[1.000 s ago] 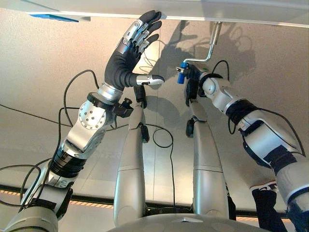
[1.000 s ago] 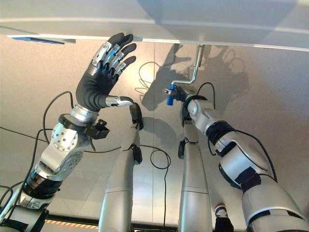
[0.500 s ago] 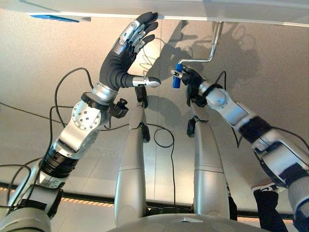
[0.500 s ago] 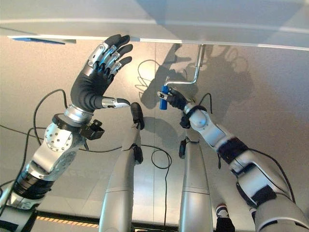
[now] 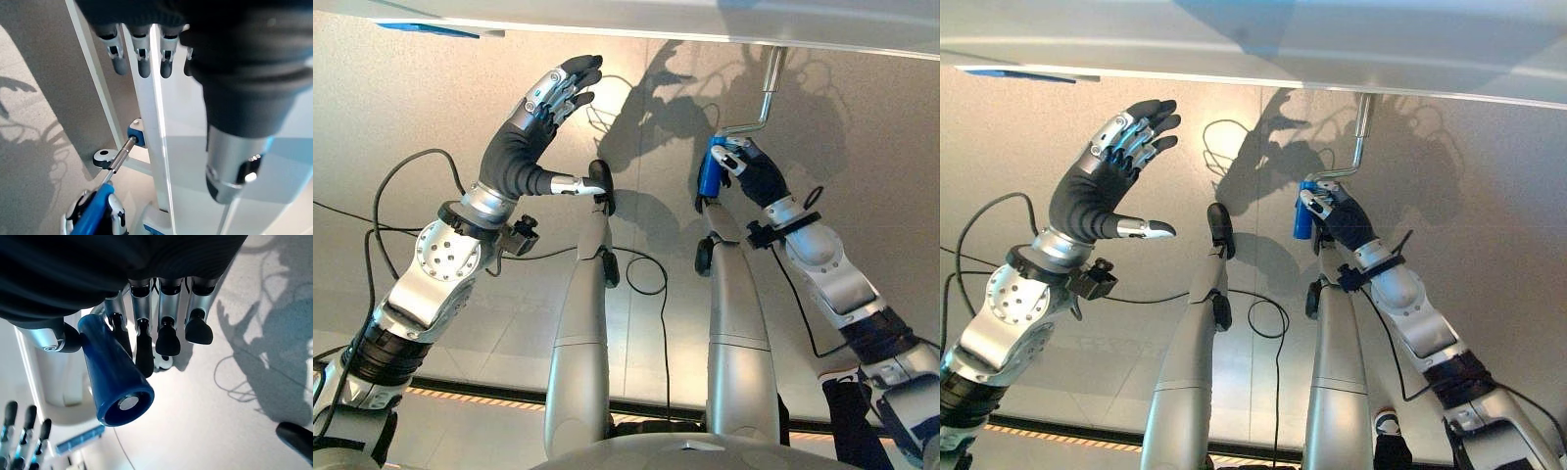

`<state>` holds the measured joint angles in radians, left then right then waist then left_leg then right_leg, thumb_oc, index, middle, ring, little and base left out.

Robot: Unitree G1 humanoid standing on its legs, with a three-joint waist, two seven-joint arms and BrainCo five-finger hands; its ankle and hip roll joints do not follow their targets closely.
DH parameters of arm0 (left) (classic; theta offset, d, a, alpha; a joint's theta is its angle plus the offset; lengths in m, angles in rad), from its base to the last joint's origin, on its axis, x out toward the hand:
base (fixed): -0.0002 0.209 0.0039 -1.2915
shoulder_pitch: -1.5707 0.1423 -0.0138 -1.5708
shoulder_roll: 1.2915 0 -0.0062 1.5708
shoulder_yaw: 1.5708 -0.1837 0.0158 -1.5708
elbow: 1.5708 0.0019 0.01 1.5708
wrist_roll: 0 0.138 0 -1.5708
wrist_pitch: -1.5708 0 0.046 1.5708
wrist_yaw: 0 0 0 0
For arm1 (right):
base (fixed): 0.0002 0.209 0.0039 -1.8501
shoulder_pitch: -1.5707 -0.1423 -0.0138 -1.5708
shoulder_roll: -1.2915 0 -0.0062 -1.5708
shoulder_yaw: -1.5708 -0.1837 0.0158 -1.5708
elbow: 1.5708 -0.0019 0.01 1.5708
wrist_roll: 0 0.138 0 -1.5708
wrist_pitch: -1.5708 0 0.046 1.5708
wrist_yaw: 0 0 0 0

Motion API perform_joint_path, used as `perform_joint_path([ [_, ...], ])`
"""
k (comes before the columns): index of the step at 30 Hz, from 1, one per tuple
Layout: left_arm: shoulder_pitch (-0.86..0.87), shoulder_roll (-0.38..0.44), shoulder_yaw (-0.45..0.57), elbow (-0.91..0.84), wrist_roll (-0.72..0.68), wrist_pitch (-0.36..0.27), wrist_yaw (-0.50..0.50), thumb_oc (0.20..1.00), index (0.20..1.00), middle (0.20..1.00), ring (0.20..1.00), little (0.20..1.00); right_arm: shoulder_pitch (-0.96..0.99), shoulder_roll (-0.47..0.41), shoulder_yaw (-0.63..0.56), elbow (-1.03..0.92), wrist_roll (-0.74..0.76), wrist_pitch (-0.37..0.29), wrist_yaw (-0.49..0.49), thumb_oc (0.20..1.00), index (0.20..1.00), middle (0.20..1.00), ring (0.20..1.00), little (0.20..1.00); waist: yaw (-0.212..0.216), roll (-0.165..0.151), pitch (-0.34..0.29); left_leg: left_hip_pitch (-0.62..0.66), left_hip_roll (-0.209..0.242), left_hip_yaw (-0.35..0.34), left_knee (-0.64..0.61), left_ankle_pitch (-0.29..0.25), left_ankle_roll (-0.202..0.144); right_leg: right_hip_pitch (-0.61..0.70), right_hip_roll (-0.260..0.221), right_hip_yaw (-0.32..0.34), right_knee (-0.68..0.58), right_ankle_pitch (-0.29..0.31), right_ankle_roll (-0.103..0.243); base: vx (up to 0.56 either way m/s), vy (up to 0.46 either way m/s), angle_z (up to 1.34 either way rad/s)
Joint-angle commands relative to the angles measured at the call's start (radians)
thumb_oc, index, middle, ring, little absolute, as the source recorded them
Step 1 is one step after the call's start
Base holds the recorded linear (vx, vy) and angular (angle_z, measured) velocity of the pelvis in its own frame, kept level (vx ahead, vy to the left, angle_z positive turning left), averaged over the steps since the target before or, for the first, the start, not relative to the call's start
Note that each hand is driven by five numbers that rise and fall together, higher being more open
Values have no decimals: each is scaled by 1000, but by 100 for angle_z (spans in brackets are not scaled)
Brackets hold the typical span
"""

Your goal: Raise the hospital bed

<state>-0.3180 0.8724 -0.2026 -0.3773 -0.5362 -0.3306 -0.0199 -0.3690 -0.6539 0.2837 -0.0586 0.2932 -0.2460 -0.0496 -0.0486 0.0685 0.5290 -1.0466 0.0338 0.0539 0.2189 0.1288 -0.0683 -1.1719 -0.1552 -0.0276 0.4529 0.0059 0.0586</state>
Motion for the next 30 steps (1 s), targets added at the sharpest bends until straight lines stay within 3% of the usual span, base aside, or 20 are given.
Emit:
perform_joint_path([
  [1, 50, -14, 55, -124, -23, -66, -23, 1000, 1000, 1000, 1000, 1000, -63, 18, -175, -159, 151, -193, -63, 200, 200, 200, 200, 200, -55, -6, -9, 28, -7, 6, 137, -125, 20, 86, 20, -16, -106, 75, 99, 0, 0, 0],
  [9, 54, -24, 67, -130, -29, -63, -27, 1000, 1000, 1000, 1000, 1000, -47, 43, -224, -161, 179, -209, -81, 200, 200, 200, 200, 200, -58, -12, -9, 29, -7, 7, 135, -128, 19, 86, 21, -16, -107, 73, 99, 0, 0, 0],
  [10, 62, -42, 101, -134, -40, -64, -33, 1000, 1000, 1000, 1000, 1000, -26, 72, -319, -125, 208, -239, -132, 200, 200, 200, 200, 200, -68, -21, -9, 37, -7, 8, 128, -130, 18, 92, 22, -18, -111, 71, 99, -6, -39, 0],
  [15, 58, -65, 117, -139, -39, -60, -37, 1000, 1000, 1000, 1000, 1000, -19, 72, -379, -99, 199, -253, -170, 200, 200, 200, 200, 200, -71, -27, -9, 41, -8, 5, 122, -130, 17, 98, 25, -18, -117, 70, 99, -1, -9, 0],
  [30, 44, -91, 122, -138, -32, -52, -23, 1000, 1000, 1000, 1000, 1000, -24, 125, -419, -52, 273, -282, -202, 200, 200, 200, 200, 200, -73, -33, -9, 46, -8, 3, 116, -132, 18, 101, 27, -19, -121, 68, 97, 1, -5, -3],
])
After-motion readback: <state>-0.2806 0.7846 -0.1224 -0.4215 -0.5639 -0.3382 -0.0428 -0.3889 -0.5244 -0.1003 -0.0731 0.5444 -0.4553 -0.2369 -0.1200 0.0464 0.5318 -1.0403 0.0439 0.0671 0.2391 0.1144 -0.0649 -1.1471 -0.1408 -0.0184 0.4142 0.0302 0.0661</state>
